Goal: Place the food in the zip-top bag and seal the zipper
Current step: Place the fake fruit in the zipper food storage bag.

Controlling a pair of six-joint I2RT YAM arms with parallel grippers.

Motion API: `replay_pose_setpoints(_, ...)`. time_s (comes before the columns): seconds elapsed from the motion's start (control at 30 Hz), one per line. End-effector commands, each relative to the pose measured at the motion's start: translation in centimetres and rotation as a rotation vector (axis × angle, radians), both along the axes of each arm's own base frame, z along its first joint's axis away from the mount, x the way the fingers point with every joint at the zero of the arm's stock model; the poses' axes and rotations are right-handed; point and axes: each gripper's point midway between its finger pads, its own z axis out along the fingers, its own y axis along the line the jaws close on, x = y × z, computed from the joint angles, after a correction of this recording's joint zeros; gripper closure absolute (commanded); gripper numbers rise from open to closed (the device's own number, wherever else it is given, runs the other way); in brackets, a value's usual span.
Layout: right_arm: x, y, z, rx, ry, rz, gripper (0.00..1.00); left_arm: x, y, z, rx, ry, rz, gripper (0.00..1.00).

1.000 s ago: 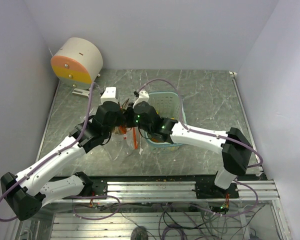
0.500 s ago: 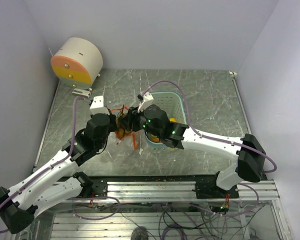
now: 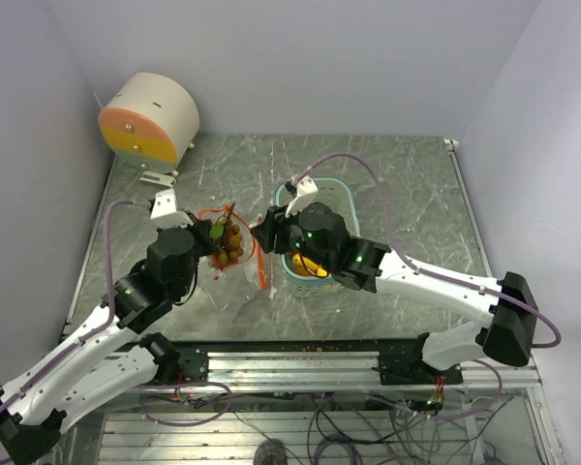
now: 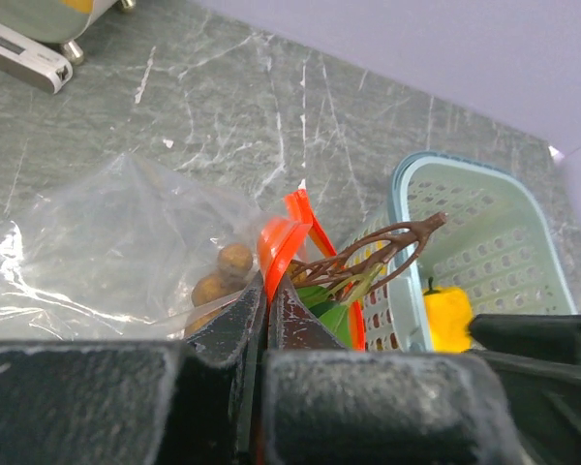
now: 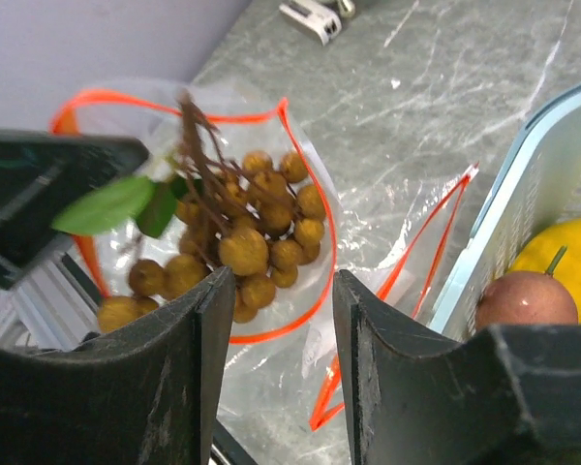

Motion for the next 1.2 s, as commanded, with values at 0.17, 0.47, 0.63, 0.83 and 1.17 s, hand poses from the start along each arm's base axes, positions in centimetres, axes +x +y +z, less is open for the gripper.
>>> replay_pose_setpoints(0.17,-0.1,1.3,-4.0,-0.050,0.110,0.077,0.58,-0.5,0.4,5.1,-0.104,-0.103,0.003,0.93)
replay_pose_setpoints(0.47,0.5,3.2,-6.2,-0.023,0.161,0.089,0.62,-0.6,0.2,4.7,-0.118,-0.098,-0.004,0.93)
replay_pose_setpoints(0.63,1.0,3.8,-6.8,-0.028,0.172,0.077,0.80,-0.7,0.4,4.9,-0.116,-0.106,-0.003,0.93)
replay_pose_setpoints(0.83,2.6,1.7,-1.6,-0.070,0.074,-0.024,1.00,-0.7,2.8,3.5,-0.020,-0.043,0.114,0.93)
replay_pose_setpoints(1.17,2.5,4.6,4.1,-0.102,-0.002,0.130,1.00,1.2,5.1,3.6,0.164,0.015,0.334,0.93)
